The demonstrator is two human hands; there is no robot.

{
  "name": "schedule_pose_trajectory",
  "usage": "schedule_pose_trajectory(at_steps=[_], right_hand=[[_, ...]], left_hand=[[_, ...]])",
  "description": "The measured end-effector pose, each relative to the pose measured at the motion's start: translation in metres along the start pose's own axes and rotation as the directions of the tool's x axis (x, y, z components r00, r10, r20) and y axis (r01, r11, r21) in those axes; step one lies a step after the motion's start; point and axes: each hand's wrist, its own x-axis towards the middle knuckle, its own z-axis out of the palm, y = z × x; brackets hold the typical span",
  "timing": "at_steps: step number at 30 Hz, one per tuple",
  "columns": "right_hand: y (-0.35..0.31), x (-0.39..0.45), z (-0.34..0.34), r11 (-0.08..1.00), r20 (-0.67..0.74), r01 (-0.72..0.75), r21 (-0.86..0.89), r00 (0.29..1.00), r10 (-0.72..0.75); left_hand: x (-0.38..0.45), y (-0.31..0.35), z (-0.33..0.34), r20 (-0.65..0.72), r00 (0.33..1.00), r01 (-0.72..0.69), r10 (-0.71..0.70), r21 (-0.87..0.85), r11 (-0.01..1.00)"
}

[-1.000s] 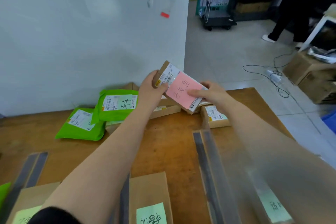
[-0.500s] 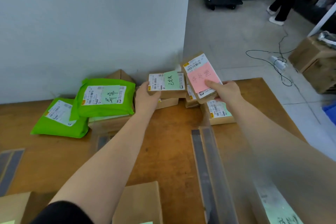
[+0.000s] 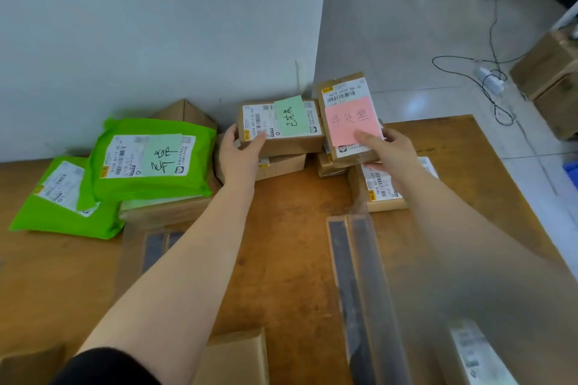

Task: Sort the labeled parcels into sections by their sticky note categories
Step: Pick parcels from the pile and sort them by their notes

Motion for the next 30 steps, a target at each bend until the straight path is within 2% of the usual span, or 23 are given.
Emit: schedule_pose_trajectory(at_steps=[4,6,9,13,22,30], right_hand=[[-0.003,-0.008,-0.004,0.998,0.010,0.020,0.053,1.000,-0.021],[-0.007,-0.015,-0.004,0.998,0.009,0.065,0.007,0.998,-0.065],[-0.012,-0.028,-0.003,0.992,-0.006,0.120,-0.030,0.993,-0.120],[-0.018,-0.049,-0.009,0.991,-0.013,0.114,0.071,0.993,-0.114],[-0.033,-0.142,-0.031,0.961,0.129,0.150,0.231,0.975,-0.183],[-0.020,-0.229,-0.033,0.929,0.285,0.096,0.357,0.936,-0.206]], left_hand=[[-0.006,0.006,-0.005,0.045,0.999,-0.009,0.014,-0.120,0.993],[-0.010,0.010,-0.007,0.052,0.997,-0.050,0.056,-0.103,0.993],[-0.017,0.015,-0.013,0.005,0.994,-0.109,0.110,-0.080,0.991],[-0.040,0.032,-0.028,-0.044,0.992,-0.126,0.119,-0.233,0.964],[-0.118,0.072,-0.101,-0.061,0.985,-0.171,0.161,-0.441,0.881],[-0.198,0.070,-0.167,-0.046,0.988,-0.148,0.148,-0.556,0.818]])
